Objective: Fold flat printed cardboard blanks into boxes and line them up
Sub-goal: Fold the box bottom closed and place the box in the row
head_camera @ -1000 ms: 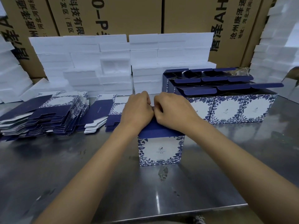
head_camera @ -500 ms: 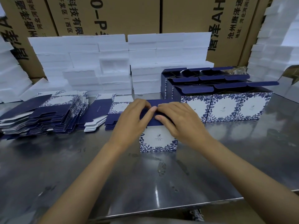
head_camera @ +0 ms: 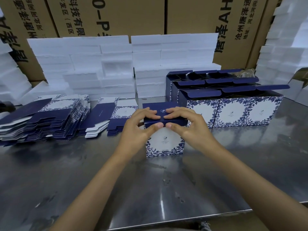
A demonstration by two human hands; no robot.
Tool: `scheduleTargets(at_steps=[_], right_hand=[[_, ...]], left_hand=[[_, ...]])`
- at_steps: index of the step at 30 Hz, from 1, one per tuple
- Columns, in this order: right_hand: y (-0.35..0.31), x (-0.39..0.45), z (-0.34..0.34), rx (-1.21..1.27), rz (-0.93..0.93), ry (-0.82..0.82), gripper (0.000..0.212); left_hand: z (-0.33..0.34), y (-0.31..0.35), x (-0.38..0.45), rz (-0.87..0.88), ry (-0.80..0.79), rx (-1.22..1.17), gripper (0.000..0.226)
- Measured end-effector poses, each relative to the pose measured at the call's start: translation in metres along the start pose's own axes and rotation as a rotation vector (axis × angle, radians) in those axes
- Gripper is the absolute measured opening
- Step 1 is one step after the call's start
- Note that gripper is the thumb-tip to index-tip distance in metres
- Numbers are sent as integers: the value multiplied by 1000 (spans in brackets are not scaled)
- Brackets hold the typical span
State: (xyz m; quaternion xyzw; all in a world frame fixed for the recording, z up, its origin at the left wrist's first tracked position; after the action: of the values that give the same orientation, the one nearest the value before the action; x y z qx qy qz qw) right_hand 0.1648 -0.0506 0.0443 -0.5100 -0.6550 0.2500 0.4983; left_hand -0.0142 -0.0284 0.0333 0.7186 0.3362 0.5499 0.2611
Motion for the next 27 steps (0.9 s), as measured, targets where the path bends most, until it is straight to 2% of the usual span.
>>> scheduleTargets(at_steps=[4, 10, 12, 17, 19, 22, 24, 27], right_hand=[[5, -1, -10, 57, 44, -5, 27], [1, 5, -17, -14, 42, -62, 23], [3, 5, -22, -6, 47, -65, 26], [2, 5, -28, -57, 17, 41, 28], [-3, 5, -27, -142, -10, 75, 25], [-17, 4, -21, -456, -197, 126, 22], [-19, 4, -12, -665, -275, 143, 20], [-18, 8, 5, -913, -285, 197, 12]], left_hand=[[-5, -2, 2, -32, -32, -65, 23], [-10, -7, 3, -23, -92, -68, 25], [-14, -10, -1, -26, -68, -71, 28], [-13, -9, 0, -21, -9, -63, 28], [-14, -9, 3, -21, -25, -24, 28], [-14, -10, 6, 16, -40, 66, 31], [-13, -8, 8, 111, -23, 202, 33], [-7, -9, 16, 243, 17, 446, 29]])
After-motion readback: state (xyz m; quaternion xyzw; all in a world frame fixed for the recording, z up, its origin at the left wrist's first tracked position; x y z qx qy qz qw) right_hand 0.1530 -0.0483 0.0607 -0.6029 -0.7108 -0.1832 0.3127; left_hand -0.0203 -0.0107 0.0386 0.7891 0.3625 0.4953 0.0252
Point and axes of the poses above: each hand's wrist, its own x-axis towards the middle knuckle, its own z-axis out of the palm, y = z × x, the point moved 6 cm from there along x, towards the middle knuckle, and after that the axes turned 8 degrees about z, right-handed, at the moved point
